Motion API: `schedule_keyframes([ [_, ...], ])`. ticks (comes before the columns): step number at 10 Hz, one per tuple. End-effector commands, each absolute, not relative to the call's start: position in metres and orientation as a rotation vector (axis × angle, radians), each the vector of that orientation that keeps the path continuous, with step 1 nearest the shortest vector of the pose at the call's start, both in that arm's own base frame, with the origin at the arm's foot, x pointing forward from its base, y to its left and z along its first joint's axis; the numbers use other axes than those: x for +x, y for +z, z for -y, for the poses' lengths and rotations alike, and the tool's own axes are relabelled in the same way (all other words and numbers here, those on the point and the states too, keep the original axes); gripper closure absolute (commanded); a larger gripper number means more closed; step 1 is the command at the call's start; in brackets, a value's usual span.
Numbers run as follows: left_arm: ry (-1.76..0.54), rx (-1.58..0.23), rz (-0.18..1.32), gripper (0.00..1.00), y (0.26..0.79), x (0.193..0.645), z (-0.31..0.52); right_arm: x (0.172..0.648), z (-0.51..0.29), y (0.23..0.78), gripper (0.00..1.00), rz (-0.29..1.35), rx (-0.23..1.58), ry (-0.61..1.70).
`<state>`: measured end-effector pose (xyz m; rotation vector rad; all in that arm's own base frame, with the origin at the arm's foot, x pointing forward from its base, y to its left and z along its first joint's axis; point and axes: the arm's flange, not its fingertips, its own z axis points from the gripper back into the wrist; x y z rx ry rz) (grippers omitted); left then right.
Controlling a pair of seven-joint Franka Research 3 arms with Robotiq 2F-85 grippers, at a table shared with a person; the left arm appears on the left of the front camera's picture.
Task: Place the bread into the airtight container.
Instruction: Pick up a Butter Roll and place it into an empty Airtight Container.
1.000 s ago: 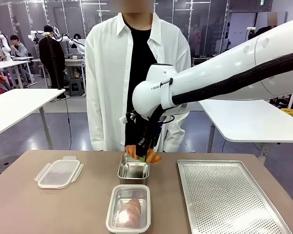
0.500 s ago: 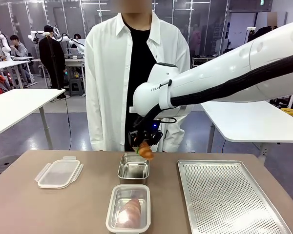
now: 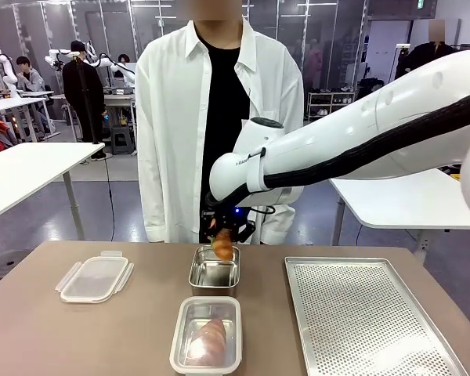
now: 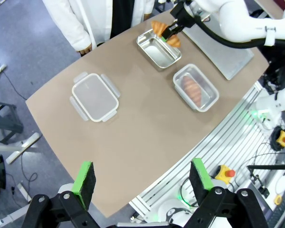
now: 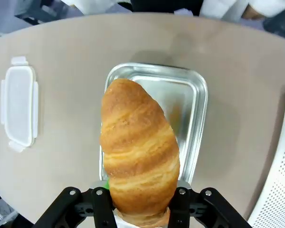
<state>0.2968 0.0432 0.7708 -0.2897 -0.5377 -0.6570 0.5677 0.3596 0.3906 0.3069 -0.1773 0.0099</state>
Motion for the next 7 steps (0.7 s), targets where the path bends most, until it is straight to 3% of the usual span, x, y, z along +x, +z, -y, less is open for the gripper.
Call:
schedule_keyframes([
  [1,-0.678,-0.294,0.538,0.00,0.771,0.295,-0.044,0.572,-0.375,0.381,0.63,0.149,0.281,-0.035],
  [4,-0.678,-0.294,0.538,0.00,0.771,0.295,-0.044,0.588,-0.386,0.350,0.63,0.104,0.219,-0.061],
  [5,-0.678,-0.294,0.538,0.00,0.771,0.295,-0.044,0.591,-0.388,0.346,0.48,0.094,0.218,-0.062],
  [7,-0.678,-0.294,0.538,0.00,0.771,0.295,-0.044,0.594,-0.390,0.345,0.06,0.106,0.226,-0.059],
])
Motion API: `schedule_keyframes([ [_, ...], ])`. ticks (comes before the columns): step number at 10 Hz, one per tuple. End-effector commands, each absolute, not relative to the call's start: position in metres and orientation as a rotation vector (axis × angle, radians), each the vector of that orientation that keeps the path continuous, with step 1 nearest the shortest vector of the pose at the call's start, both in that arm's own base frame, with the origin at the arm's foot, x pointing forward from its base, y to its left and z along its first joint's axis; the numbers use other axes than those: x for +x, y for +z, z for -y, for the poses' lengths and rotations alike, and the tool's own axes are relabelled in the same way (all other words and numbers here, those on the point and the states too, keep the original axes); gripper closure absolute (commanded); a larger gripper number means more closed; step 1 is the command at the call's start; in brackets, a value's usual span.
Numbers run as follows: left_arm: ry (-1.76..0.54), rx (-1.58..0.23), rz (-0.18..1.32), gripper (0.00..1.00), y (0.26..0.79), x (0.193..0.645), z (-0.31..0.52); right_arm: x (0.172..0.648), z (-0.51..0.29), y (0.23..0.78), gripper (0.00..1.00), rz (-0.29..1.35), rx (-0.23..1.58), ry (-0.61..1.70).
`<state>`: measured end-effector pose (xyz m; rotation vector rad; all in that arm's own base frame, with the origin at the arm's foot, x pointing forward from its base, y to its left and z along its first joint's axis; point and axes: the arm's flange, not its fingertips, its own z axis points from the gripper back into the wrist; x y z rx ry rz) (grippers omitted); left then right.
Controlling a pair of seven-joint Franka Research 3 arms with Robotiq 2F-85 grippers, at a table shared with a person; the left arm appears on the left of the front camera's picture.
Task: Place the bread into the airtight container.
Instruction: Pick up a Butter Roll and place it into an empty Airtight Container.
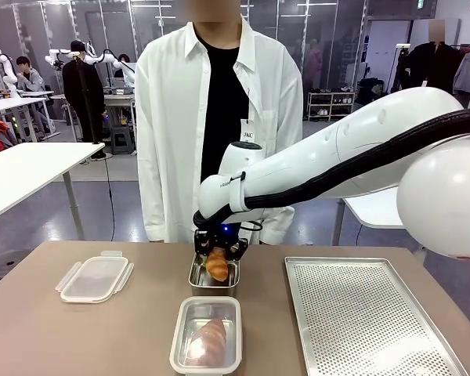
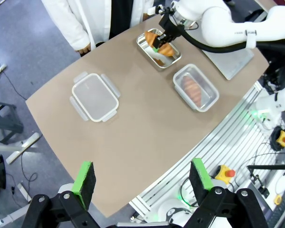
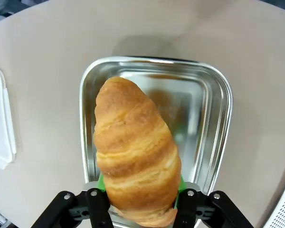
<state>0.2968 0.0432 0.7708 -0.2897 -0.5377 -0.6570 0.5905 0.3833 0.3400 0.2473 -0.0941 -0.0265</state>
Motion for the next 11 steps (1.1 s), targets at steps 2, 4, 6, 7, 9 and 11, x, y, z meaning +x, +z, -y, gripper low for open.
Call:
schedule_keyframes([
  [2,-0.678,-0.294,0.538,0.00,0.7710,0.2954,-0.0436,0.5951,-0.3898,0.3446,0.00,0.112,0.215,-0.063],
  [4,-0.678,-0.294,0.538,0.00,0.7710,0.2954,-0.0436,0.5929,-0.3872,0.3475,0.00,0.113,0.212,-0.060],
  [6,-0.678,-0.294,0.538,0.00,0.7710,0.2954,-0.0436,0.5921,-0.3838,0.3495,0.00,0.120,0.218,-0.055],
  [7,-0.678,-0.294,0.538,0.00,0.7710,0.2954,-0.0436,0.5945,-0.3854,0.3446,0.00,0.104,0.246,-0.028],
  [9,-0.678,-0.294,0.538,0.00,0.7710,0.2954,-0.0436,0.5945,-0.3854,0.3446,0.00,0.104,0.246,-0.028],
  [11,-0.678,-0.294,0.538,0.00,0.7710,0.2954,-0.0436,0.5945,-0.3854,0.3446,0.00,0.104,0.246,-0.028],
])
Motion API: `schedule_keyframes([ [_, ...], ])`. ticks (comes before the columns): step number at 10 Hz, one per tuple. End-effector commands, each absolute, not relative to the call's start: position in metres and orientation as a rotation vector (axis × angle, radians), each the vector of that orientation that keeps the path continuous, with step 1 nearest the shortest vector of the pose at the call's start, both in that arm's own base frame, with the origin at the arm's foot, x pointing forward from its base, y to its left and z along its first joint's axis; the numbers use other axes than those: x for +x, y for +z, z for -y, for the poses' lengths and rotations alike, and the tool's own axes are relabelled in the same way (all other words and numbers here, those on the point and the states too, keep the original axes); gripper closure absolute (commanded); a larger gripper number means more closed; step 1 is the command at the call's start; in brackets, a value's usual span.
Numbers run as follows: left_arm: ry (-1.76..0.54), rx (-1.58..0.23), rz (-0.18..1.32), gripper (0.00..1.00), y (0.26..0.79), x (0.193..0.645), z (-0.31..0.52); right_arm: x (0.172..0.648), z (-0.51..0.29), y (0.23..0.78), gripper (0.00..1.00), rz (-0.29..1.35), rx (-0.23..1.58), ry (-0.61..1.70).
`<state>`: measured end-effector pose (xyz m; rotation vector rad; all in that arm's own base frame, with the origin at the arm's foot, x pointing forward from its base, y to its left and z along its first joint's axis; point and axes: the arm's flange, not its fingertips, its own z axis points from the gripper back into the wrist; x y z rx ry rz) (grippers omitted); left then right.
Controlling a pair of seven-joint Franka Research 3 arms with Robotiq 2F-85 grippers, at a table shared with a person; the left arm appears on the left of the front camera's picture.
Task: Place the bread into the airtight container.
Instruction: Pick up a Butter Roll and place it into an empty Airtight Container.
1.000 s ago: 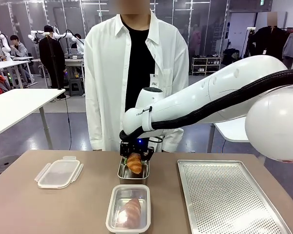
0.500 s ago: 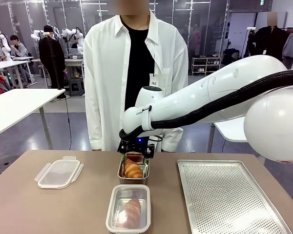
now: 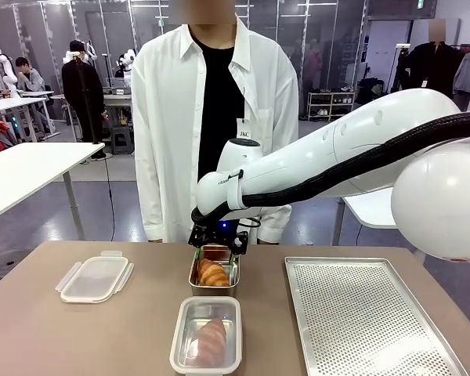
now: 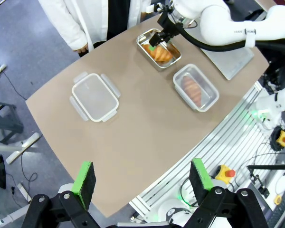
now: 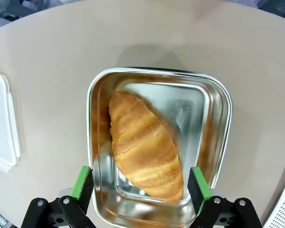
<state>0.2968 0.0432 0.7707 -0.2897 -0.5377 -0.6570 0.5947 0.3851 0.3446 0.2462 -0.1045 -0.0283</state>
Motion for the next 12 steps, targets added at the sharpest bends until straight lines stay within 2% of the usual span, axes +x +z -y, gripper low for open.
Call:
schedule_keyframes([
  [1,-0.678,-0.294,0.538,0.00,0.7710,0.2954,-0.0436,0.5945,-0.3854,0.3446,0.00,0.104,0.246,-0.028],
  [12,-0.678,-0.294,0.538,0.00,0.7710,0.2954,-0.0436,0.5947,-0.3851,0.3446,0.00,0.104,0.246,-0.028],
])
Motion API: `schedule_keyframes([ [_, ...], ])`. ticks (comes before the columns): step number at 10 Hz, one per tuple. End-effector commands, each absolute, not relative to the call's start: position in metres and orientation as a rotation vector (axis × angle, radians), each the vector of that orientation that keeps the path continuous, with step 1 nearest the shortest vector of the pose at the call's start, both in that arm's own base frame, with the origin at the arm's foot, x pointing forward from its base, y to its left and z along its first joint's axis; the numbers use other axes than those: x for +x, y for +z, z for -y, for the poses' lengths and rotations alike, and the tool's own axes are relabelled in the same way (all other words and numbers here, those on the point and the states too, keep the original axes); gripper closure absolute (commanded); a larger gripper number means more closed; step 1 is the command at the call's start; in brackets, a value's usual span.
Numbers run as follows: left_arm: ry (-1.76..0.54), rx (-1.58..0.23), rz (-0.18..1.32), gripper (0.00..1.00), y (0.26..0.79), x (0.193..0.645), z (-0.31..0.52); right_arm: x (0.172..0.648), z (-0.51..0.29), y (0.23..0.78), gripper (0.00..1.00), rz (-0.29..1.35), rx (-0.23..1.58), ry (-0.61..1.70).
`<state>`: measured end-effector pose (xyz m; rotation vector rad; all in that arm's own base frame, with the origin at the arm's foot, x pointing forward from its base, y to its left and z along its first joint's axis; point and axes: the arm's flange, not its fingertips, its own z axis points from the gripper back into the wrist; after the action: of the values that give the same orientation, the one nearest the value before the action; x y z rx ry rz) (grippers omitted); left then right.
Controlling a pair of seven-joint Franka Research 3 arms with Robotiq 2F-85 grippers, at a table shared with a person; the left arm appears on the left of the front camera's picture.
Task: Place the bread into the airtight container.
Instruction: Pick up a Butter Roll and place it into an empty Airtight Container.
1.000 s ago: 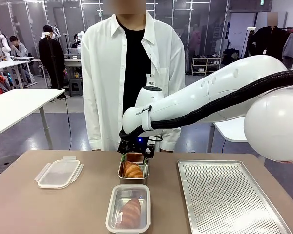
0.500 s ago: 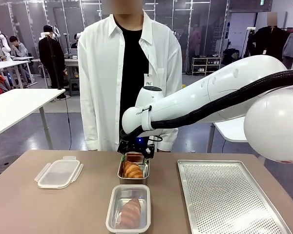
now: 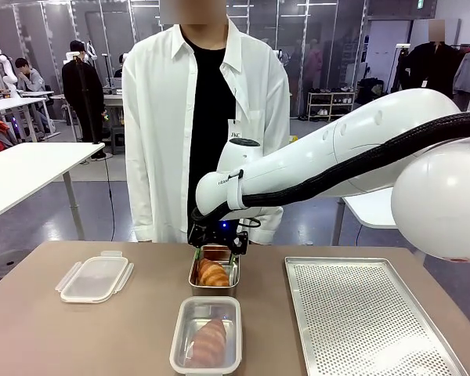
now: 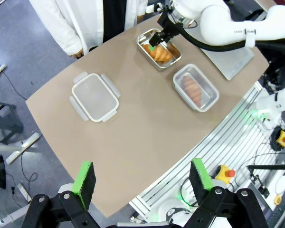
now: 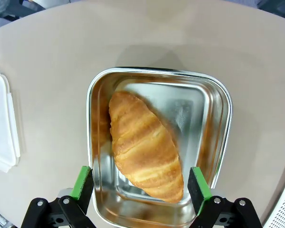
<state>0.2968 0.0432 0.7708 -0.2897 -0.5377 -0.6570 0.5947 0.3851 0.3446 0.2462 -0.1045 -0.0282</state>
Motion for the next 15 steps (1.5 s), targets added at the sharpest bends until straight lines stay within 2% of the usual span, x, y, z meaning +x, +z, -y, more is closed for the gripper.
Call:
schedule_keyframes([
  [1,-0.678,-0.294,0.538,0.00,0.771,0.295,-0.044,0.596,-0.375,0.368,0.00,0.084,0.294,0.044],
  [5,-0.678,-0.294,0.538,0.00,0.771,0.295,-0.044,0.578,-0.317,0.453,0.00,0.062,0.313,0.211],
  [8,-0.678,-0.294,0.538,0.00,0.771,0.295,-0.044,0.539,-0.226,0.537,0.00,0.098,0.259,0.391],
  [10,-0.678,-0.294,0.538,0.00,0.771,0.295,-0.044,0.514,-0.158,0.562,0.00,0.154,0.181,0.433],
  [13,-0.678,-0.294,0.538,0.00,0.771,0.295,-0.044,0.449,-0.075,0.628,0.00,0.303,0.166,0.392],
  [15,-0.678,-0.294,0.538,0.00,0.771,0.295,-0.044,0.411,-0.058,0.670,0.00,0.299,0.185,0.432],
])
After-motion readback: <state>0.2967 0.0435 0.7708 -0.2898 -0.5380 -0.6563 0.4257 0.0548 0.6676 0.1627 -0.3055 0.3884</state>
